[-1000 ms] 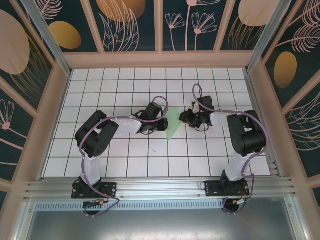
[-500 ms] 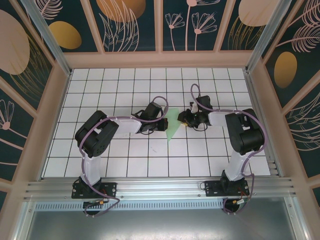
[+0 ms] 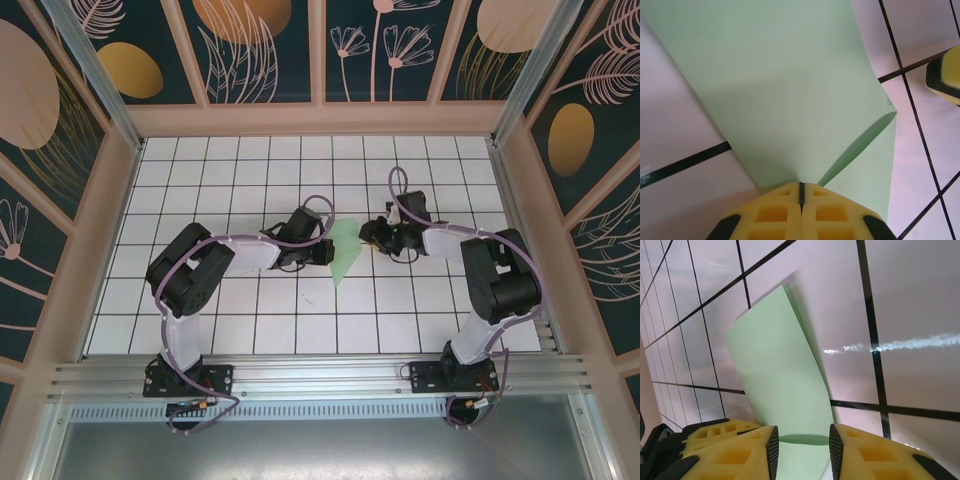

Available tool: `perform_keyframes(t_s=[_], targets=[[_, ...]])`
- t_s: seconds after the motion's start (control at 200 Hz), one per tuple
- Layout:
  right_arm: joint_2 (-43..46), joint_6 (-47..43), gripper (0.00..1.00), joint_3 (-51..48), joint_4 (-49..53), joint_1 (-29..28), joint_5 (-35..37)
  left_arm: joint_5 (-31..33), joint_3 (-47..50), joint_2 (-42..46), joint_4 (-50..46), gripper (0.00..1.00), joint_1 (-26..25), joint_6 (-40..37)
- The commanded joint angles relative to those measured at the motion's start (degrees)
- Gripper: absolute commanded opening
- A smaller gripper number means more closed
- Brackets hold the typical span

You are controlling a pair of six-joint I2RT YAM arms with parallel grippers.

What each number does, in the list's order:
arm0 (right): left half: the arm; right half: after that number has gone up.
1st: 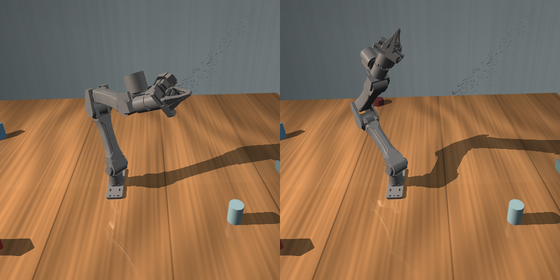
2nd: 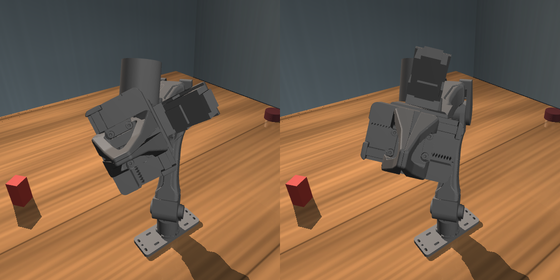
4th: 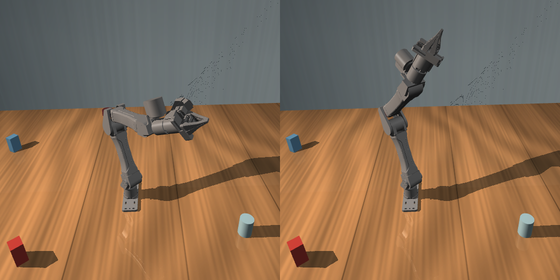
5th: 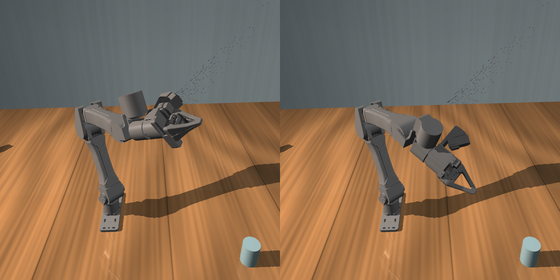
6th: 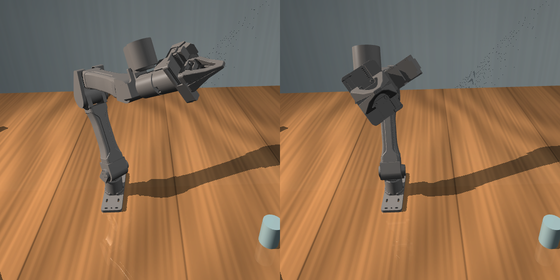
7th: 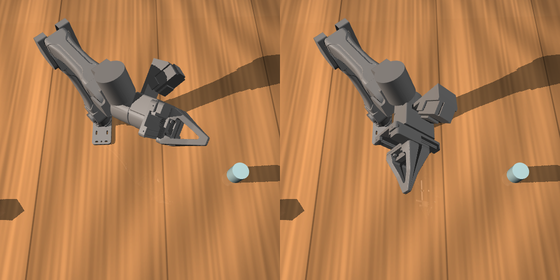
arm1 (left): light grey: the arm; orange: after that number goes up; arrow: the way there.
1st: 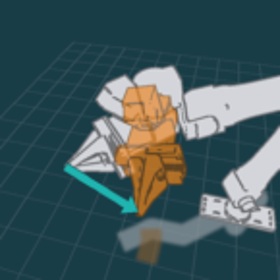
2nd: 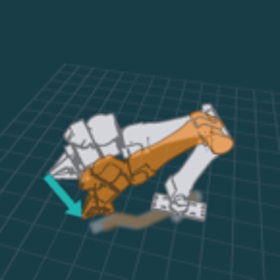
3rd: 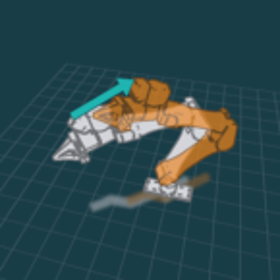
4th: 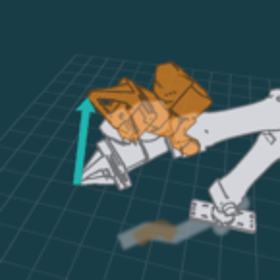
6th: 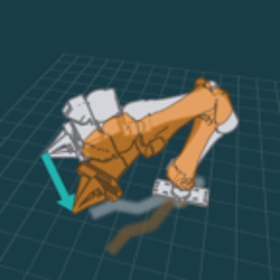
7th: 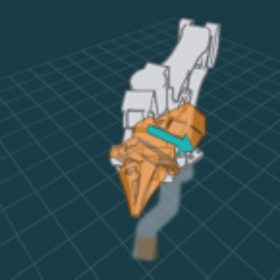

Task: Fold a paper plane with a square sheet of paper (pick it up from the middle)
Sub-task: Fourth fold the wing at the center of the table.

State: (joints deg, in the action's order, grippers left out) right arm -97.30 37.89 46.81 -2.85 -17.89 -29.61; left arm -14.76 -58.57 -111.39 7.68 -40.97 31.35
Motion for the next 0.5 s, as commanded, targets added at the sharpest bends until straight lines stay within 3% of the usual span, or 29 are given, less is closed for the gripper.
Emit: perform_keyframes(t_s=[0.0,0.495], targets=[[0.73,3.68,0.36,-2.11,-1.67,-0.87,-1.35,-2.43,2.39,0.12,-3.79,0.02,-0.09,0.64],[0.57,6.21,0.37,-3.71,-0.92,-2.23,0.30,-5.71,7.50,1.53,4.75,0.02,-0.08,6.25]])
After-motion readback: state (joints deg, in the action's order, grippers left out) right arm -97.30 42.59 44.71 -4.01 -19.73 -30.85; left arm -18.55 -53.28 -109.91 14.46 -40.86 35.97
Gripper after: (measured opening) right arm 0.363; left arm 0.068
